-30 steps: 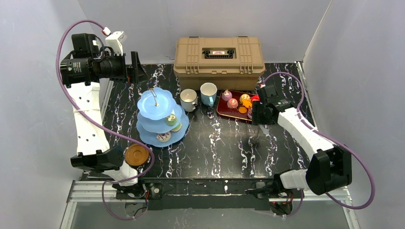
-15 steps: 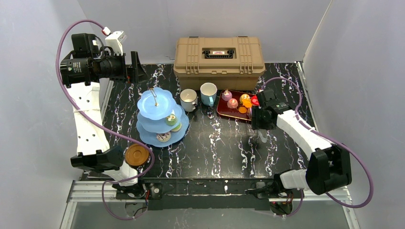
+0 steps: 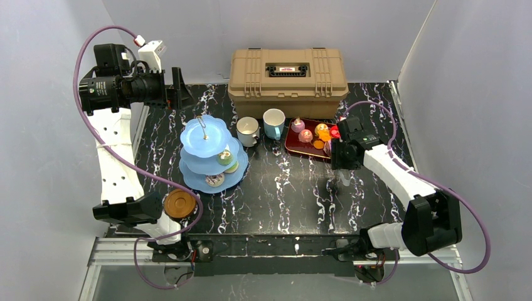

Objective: Serve the afternoon tea
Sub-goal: Pick up the desert from the tray, then place the desert on the desert table.

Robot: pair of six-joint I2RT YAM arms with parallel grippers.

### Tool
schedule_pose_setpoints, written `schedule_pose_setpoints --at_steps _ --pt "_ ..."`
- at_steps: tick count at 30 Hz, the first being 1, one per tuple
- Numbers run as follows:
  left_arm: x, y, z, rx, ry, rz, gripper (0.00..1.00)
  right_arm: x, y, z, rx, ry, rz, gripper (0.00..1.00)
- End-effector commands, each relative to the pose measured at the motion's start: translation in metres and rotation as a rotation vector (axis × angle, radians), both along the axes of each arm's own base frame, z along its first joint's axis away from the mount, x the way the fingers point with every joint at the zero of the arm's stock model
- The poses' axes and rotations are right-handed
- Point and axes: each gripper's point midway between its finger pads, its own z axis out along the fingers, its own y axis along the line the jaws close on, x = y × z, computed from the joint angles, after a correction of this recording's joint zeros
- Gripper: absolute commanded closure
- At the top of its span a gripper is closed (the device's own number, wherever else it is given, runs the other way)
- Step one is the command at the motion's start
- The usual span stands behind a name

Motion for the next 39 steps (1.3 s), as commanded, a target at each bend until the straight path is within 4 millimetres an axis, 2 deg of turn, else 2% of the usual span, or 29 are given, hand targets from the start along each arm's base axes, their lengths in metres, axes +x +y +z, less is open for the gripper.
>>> schedule_pose_setpoints --at_steps 1,7,13,17,24,30,34,39 --pt "-0.004 -0.002 0.003 -0.018 -0.008 -0.013 0.05 0.012 0.006 0.013 0.034 -0.074 0.017 0.79" --pt "-0.004 -0.002 0.003 -0.023 -0.007 -0.011 0.05 0.018 0.022 0.042 0.137 -0.172 0.065 0.8" --pt "-0.003 -0.002 0.004 -0.019 -0.013 -0.01 0.05 0.008 0.024 0.057 0.159 -0.178 0.091 0.81" --pt "-0.004 -0.002 0.005 -0.023 -0.014 -0.007 0.05 0.003 0.034 0.07 0.224 -0.193 0.125 0.81" --pt "-0.002 -0.003 0.003 -0.032 -0.006 -0.009 0.06 -0.004 0.082 0.103 0.383 -0.213 0.266 0.83" --pt "-0.002 -0.003 0.002 -0.03 -0.003 -0.009 0.06 -0.014 0.142 0.125 0.395 -0.249 0.39 0.83" --pt "-0.004 -0.002 0.0 -0.023 -0.001 -0.016 0.06 -0.03 0.178 0.135 0.423 -0.257 0.459 0.83" --pt "-0.005 -0.002 -0.003 -0.021 0.009 -0.02 0.06 -0.052 0.214 0.147 0.445 -0.269 0.521 0.83"
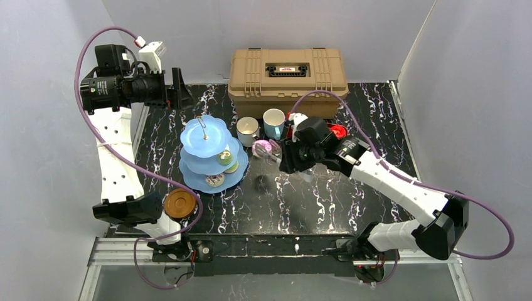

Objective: Serve the afternoon tea
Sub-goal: Place the desert on the desert table.

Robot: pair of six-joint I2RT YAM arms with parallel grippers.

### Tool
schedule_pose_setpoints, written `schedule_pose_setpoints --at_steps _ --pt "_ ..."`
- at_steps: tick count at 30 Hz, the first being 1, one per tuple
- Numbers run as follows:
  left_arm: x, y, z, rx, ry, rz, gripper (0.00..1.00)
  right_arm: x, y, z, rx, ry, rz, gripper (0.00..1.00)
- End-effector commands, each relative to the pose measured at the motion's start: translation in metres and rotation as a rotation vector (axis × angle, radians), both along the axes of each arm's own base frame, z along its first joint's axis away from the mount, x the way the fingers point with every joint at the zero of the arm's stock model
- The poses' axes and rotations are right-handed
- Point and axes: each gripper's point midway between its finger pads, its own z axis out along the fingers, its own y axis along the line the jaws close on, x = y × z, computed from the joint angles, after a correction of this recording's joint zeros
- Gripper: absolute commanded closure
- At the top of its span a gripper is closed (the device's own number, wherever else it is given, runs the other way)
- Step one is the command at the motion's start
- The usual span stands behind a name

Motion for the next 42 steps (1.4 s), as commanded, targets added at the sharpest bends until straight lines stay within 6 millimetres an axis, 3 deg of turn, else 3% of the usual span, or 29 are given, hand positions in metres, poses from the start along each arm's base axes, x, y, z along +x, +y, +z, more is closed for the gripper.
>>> schedule_pose_setpoints --at_steps 1,9,14,27,37,42 --pt "-0.008 -0.003 0.002 -0.016 0.003 -0.019 0.06 -0.006 0.038 0.041 0.104 -0.084 0.016 0.83" --pt "-0.01 -0.006 0.003 -0.024 0.0 -0.036 0.06 -0.05 0.092 0.045 0.146 -0.079 0.123 0.83" --pt "-0.014 -0.009 0.003 -0.032 0.012 -0.056 0.05 -0.066 0.118 0.039 0.149 -0.083 0.178 0.83" --pt "-0.018 -0.009 0.005 -0.025 0.005 -0.062 0.06 -0.074 0.15 0.05 0.196 -0.127 0.214 0.83" --pt "-0.018 -0.008 0.006 -0.018 0.006 -0.061 0.05 -0.069 0.176 0.033 0.193 -0.131 0.25 0.82" --pt "-0.018 -0.007 0.007 -0.012 -0.002 -0.056 0.05 -0.064 0.186 0.038 0.208 -0.156 0.254 0.82"
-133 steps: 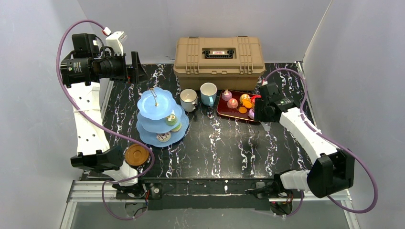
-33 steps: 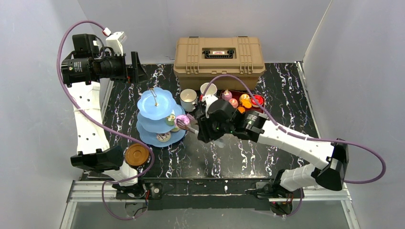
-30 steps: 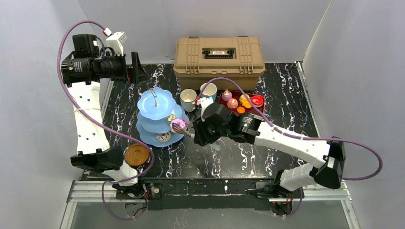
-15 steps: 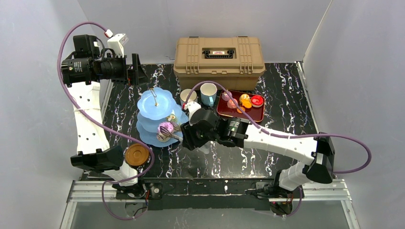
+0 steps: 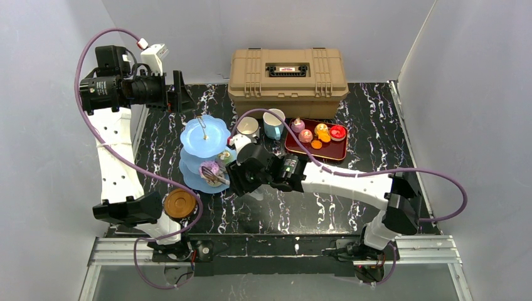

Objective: Serve the afternoon tea
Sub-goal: Place the desert on the desert table.

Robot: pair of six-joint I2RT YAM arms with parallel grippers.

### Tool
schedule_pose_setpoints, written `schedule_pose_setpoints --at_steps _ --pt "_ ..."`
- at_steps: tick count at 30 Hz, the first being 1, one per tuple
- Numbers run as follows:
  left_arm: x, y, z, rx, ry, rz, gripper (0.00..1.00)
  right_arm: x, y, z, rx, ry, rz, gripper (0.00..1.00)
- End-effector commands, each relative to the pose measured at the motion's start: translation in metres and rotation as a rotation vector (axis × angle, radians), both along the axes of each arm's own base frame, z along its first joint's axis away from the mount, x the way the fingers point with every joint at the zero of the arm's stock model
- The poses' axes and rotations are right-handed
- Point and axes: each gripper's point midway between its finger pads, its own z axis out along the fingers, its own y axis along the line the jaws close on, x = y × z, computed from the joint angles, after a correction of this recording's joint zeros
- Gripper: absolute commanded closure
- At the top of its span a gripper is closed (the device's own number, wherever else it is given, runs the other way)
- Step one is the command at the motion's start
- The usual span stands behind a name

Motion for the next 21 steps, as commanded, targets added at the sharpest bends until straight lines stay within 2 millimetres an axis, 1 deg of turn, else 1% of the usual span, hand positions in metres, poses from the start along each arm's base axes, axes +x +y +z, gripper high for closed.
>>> schedule_pose_setpoints --at_steps 1,9,16,21 --pt "-0.007 -0.001 0.011 -0.005 -0.025 -0.01 0.05 0.01 0.028 0.051 0.159 -0.08 0.006 0.82" --pt "-0.006 -0.002 0.009 -0.009 -0.018 -0.01 0.06 0.015 0.036 0.043 0.171 -0.092 -0.005 0.79" --pt "-0.007 -0.003 0.011 -0.009 -0.023 -0.014 0.06 0.023 0.046 0.037 0.161 -0.118 -0.006 0.74" --pt "-0.009 -0.003 0.01 -0.008 -0.022 -0.018 0.06 0.027 0.049 0.032 0.143 -0.133 -0.011 0.69"
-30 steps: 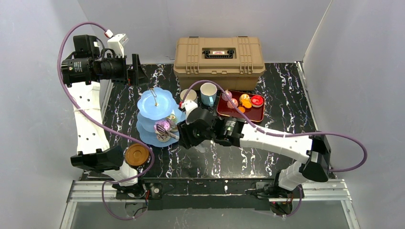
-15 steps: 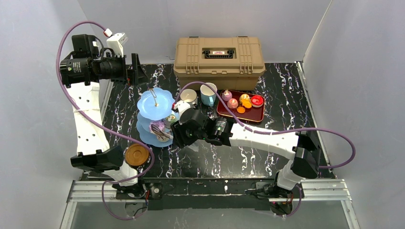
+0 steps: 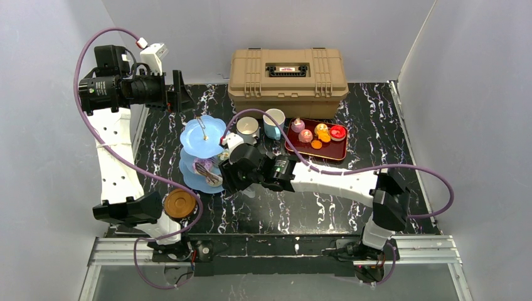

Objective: Serve the afternoon tea
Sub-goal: Place the desert on the desert table.

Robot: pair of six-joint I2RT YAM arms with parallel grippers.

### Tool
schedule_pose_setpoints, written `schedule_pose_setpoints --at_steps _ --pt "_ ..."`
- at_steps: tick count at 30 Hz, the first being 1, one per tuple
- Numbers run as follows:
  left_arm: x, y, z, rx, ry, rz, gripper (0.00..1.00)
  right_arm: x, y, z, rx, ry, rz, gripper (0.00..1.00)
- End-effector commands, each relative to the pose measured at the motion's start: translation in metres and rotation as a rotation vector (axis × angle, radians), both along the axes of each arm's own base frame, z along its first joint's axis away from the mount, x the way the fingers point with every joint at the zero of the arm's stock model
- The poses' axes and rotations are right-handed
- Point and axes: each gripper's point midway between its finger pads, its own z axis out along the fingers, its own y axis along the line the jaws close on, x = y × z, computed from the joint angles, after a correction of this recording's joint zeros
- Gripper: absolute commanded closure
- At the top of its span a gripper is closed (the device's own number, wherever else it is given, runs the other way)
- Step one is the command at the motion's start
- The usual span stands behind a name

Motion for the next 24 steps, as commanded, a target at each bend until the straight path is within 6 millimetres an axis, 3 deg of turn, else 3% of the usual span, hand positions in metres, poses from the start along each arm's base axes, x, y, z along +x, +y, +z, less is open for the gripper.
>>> schedule_pose_setpoints --at_steps 1,11,24 --pt "-0.008 -0.003 0.007 -0.012 -0.011 -0.018 0.06 0.012 0.02 0.039 0.107 -0.081 -0.013 0.68" --pt "-0.008 -0.005 0.005 -0.023 -0.001 -0.023 0.06 0.016 0.013 0.043 0.095 -0.107 -0.033 0.51" --pt "-0.01 -0.007 0.007 -0.034 -0.009 -0.036 0.06 0.011 0.009 0.047 0.103 -0.096 -0.015 0.45"
